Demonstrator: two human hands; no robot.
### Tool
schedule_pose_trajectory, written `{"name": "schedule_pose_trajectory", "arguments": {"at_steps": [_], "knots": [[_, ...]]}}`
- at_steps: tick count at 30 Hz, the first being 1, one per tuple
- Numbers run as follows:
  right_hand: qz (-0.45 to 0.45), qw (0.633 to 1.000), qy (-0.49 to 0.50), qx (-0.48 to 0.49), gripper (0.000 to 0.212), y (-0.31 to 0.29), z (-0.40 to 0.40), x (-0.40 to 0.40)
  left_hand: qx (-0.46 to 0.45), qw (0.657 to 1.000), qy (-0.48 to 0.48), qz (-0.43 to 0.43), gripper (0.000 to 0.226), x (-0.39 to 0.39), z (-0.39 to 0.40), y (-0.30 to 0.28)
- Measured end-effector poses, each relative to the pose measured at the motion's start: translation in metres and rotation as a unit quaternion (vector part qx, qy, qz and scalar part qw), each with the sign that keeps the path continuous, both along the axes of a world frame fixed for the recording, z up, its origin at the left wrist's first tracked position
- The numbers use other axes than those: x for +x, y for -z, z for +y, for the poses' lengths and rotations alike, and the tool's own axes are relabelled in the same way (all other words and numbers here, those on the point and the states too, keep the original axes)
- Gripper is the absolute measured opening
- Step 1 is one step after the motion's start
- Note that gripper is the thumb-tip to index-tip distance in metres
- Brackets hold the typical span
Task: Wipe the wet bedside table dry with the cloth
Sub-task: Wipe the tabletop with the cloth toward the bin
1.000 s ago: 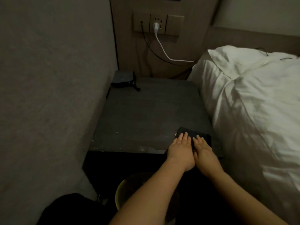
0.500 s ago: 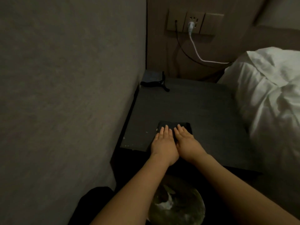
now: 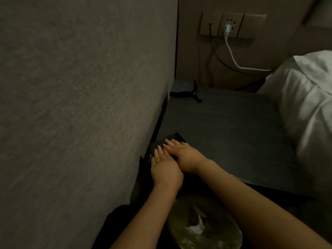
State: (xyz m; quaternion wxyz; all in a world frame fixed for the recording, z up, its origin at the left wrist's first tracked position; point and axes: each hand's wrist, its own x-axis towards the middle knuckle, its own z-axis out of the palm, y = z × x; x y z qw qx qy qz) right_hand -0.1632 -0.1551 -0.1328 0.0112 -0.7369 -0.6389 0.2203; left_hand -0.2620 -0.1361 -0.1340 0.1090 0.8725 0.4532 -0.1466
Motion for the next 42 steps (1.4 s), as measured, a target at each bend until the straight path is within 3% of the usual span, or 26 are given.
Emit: {"name": "schedule_pose_trajectory", "arguments": {"at_steps": [3, 7, 13, 17, 25, 36, 42], "knots": [[0.007, 1.000, -0.025, 0.002, 0.060, 0.001, 0.001, -0.002, 0.019, 0.999, -0.002, 0.028, 0.072, -0.004, 0.000, -0.005], [0.028, 0.999, -0.032, 0.009, 0.061, -0.001, -0.009, -0.003, 0.086, 0.995, 0.038, -0.040, 0.053, -0.014, 0.009, -0.008], [0.040, 0.997, -0.050, 0.034, 0.063, 0.000, -0.034, -0.002, 0.035, 0.994, 0.074, -0.068, 0.069, -0.019, 0.005, 0.006], [0.030, 0.997, -0.040, 0.057, 0.063, 0.008, -0.053, 0.005, 0.072, 0.992, 0.089, -0.059, 0.060, -0.013, -0.009, 0.010], [-0.018, 0.991, 0.027, 0.129, 0.056, 0.016, -0.102, 0.021, 0.089, 0.983, 0.148, -0.063, 0.055, 0.014, -0.046, 0.015], [-0.054, 0.977, 0.161, 0.131, 0.056, 0.023, -0.208, 0.074, 0.056, 0.957, 0.270, -0.085, 0.058, 0.085, -0.125, 0.017], [-0.053, 0.975, 0.182, 0.113, 0.058, 0.024, -0.206, 0.075, 0.065, 0.954, 0.287, -0.053, 0.060, 0.085, -0.126, 0.014]]}}
